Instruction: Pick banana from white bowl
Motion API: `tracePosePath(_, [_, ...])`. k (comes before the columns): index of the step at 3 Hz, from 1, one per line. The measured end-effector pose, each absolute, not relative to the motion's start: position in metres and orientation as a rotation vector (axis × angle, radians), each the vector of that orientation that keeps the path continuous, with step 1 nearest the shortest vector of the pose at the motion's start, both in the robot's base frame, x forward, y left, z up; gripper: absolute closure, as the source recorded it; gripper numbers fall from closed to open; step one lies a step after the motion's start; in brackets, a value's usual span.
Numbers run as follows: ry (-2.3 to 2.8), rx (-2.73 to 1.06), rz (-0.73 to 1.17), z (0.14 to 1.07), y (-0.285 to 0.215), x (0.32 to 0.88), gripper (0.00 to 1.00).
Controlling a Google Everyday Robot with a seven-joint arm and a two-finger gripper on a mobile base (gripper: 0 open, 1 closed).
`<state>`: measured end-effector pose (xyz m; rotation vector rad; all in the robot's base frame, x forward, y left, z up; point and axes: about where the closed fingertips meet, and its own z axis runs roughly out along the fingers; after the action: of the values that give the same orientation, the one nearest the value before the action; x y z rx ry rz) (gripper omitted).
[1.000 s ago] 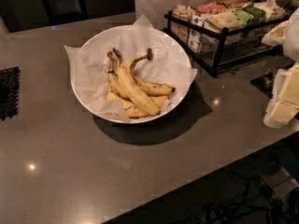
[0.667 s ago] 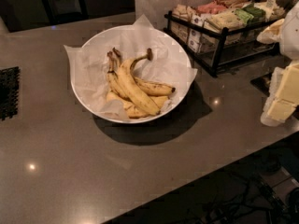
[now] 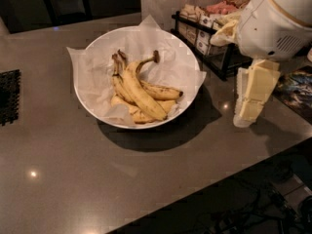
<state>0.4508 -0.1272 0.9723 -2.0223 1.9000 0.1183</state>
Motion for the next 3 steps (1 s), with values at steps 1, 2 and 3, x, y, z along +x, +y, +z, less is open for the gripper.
tracePosePath(1, [1.792, -2.128, 0.192, 0.966, -0.092, 0.452, 0.00])
tracePosePath(2, [1.727, -2.198, 0.191, 0.965, -0.060, 0.455, 0.00])
tracePosePath(3, [1.727, -2.198, 0.191, 0.965, -0.060, 0.455, 0.00])
